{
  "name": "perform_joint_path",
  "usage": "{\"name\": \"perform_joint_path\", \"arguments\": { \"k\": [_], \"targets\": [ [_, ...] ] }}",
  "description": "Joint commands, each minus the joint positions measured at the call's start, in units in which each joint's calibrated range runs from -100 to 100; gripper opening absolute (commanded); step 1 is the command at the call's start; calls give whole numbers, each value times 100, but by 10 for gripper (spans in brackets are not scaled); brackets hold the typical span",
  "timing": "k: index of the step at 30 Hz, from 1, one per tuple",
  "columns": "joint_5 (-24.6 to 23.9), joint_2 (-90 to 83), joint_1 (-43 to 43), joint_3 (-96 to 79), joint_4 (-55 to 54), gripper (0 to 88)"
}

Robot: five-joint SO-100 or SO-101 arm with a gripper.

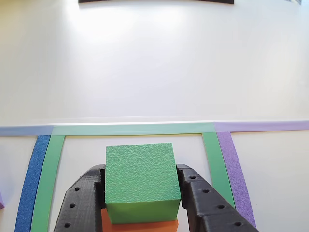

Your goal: Tower of hanoi

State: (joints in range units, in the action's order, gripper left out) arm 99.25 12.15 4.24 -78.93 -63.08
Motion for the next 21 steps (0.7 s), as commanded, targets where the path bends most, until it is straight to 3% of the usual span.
{"name": "perform_joint_path", "arguments": {
  "k": [1,5,10,21],
  "targets": [
    [75,-117,-116,20,-66,48],
    [75,-534,-192,11,209,50],
    [75,-1615,-291,83,1358,55],
    [75,-3883,-268,1474,5341,51]
  ]
}}
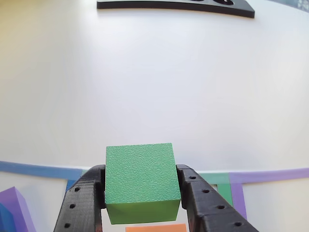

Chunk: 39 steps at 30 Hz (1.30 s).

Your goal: Tower of hanoi

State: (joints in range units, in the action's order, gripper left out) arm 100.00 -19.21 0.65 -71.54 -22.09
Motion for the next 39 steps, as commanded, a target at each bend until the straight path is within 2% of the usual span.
{"name": "perform_joint_path", "arguments": {
  "k": [1,7,15,21,24,33,36,39],
  "targets": [
    [0,-827,122,952,1606,51],
    [0,-1396,442,2524,4317,50],
    [0,-1332,1022,6041,8567,51],
    [0,-1036,1716,8185,10509,52],
    [0,-964,2303,8512,10914,54],
    [0,-1172,3698,8249,11221,61],
    [0,-1436,4026,7640,11003,61],
    [0,-1893,4331,6404,10210,60]
  ]
}}
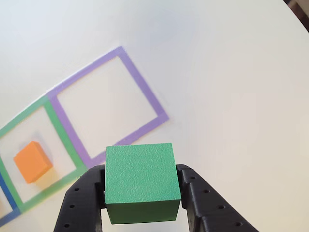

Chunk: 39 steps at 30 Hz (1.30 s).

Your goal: Tower of hanoi

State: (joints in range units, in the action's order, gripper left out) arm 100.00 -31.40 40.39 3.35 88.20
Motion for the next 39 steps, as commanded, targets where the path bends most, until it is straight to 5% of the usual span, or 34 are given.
{"name": "perform_joint_path", "arguments": {
  "k": [1,18,32,39],
  "targets": [
    [0,-818,425,-1594,-1240,60],
    [0,360,-47,-6719,-9423,56],
    [0,3052,-642,-7110,-13073,53],
    [0,4069,-749,-7128,-14061,52]
  ]
}}
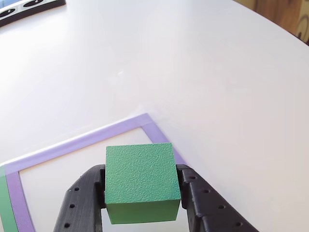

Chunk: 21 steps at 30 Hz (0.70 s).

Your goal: Tower of hanoi

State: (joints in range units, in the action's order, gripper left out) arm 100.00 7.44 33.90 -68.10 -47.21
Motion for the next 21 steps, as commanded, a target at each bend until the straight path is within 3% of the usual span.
{"name": "perform_joint_path", "arguments": {
  "k": [1,7,21],
  "targets": [
    [0,298,-115,18,-633,52],
    [0,979,-268,163,-1281,50],
    [0,1564,-344,281,-1669,77]
  ]
}}
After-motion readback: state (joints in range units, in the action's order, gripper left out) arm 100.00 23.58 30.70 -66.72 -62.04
